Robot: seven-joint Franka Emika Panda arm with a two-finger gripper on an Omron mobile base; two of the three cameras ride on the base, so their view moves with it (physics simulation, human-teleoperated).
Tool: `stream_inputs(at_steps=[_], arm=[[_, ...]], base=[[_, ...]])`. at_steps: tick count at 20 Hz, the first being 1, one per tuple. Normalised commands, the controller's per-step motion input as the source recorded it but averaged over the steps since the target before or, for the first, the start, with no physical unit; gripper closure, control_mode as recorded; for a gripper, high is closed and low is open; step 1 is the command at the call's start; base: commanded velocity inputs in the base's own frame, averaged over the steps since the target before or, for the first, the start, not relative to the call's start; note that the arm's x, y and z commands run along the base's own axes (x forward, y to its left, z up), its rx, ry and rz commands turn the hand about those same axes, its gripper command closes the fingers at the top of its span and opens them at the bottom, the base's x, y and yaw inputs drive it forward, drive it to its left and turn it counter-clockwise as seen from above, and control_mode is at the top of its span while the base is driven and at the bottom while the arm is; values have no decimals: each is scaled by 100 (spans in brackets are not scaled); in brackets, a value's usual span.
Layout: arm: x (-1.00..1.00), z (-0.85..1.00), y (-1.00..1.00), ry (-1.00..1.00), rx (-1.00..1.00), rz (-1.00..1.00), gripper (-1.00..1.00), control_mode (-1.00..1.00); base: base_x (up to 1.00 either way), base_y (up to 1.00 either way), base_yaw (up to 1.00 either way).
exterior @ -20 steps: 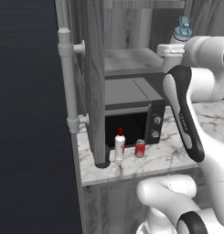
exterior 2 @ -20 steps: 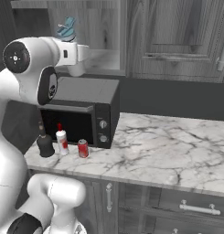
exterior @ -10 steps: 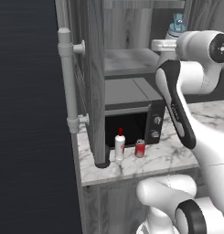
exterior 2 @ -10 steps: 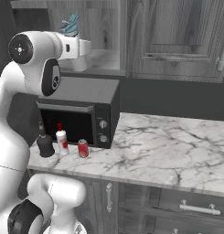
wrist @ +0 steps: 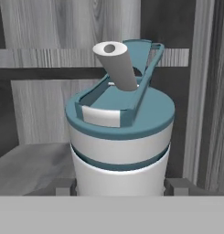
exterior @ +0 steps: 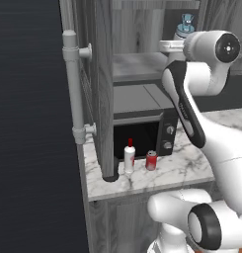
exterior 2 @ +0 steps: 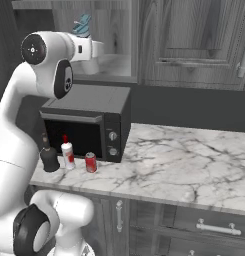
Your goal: Sort all alcoholic drinks to one cabinet, and non-alcoholic drinks to the other.
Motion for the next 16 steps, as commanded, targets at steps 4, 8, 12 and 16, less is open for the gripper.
stream_inputs(at_steps=[4, 8, 12, 16], arm=[[28, -7, 0, 0, 1, 0, 100, -100], [26, -11, 0, 0, 1, 0, 100, -100], [22, -9, 0, 0, 1, 0, 100, -100], [21, -5, 0, 0, 1, 0, 100, -100]], base=[[0, 0, 0], [0, 0, 0], [0, 0, 0], [0, 0, 0]])
